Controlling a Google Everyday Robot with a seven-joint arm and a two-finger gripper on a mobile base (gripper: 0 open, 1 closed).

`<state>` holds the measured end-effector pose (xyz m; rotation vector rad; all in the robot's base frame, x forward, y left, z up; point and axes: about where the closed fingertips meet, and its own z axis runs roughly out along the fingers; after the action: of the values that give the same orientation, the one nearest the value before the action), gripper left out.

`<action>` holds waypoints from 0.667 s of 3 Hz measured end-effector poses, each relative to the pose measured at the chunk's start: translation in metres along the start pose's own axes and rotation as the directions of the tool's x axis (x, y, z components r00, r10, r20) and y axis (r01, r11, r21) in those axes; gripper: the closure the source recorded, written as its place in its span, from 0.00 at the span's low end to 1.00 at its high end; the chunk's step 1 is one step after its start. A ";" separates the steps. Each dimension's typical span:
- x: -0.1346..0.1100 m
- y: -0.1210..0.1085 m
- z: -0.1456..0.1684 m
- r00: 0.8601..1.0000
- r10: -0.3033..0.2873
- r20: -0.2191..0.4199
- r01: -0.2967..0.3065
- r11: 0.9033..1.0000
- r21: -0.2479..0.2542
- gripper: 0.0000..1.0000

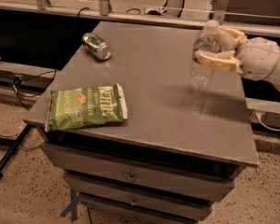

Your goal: Place water bottle upright

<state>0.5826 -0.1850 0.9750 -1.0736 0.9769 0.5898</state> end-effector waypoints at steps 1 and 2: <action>0.012 0.002 -0.009 1.000 -0.013 0.019 0.012 0.999 0.053 1.00; 0.024 -0.010 -0.010 0.996 0.051 -0.075 -0.042 0.993 0.112 1.00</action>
Offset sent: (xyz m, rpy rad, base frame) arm 0.0297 -0.0351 -0.0317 0.0012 0.3802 -0.2366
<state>0.5987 -0.1990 0.9568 -0.9835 1.0927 0.5286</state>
